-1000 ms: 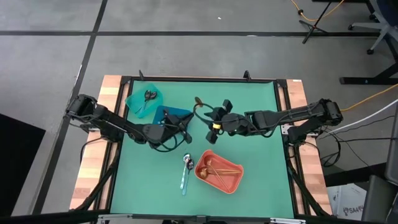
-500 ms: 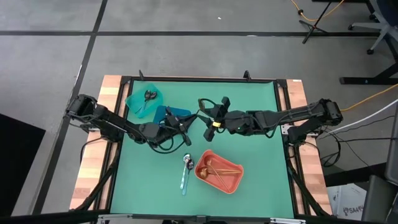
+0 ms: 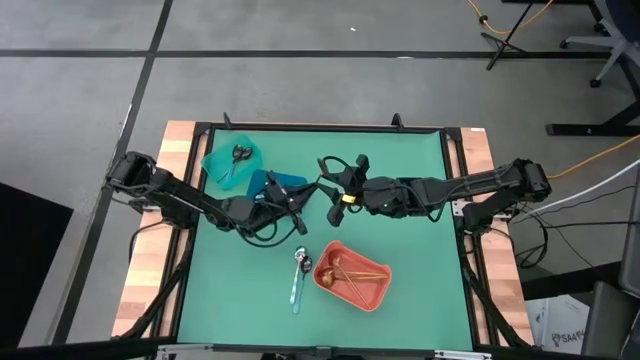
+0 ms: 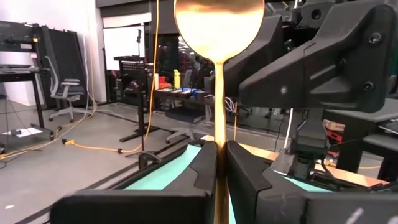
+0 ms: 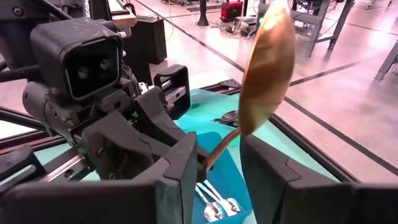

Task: Sort silverware by color (type)
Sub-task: Put the yellow spoon into the orange bin

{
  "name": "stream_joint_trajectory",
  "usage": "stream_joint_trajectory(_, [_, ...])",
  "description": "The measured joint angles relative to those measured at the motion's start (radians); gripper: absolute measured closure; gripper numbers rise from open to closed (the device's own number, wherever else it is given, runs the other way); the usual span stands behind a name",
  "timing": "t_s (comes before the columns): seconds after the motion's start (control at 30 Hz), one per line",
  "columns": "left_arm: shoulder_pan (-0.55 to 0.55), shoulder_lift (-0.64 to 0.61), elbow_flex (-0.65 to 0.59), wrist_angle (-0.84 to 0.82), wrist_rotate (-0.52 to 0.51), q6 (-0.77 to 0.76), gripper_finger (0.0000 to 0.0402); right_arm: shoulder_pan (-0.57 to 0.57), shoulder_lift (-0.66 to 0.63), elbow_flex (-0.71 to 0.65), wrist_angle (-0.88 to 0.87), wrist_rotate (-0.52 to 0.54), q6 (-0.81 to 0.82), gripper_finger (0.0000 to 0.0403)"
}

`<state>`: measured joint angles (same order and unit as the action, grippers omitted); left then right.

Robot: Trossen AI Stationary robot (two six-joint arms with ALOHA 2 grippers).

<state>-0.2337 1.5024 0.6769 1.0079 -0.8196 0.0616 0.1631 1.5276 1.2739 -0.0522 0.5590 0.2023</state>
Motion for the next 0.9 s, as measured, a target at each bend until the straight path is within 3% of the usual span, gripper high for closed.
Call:
stream_joint_trajectory(0.43, [0.0,0.0,0.0,0.017,-0.031,0.001,0.0386,0.0,0.0,0.0,-0.001,-0.001,0.04,0.029])
stream_joint_trajectory(0.9, [-0.001,0.0,0.0,0.048,0.085,0.0,0.0386,0.0,0.0,0.0,0.0,-0.002,0.036,0.029])
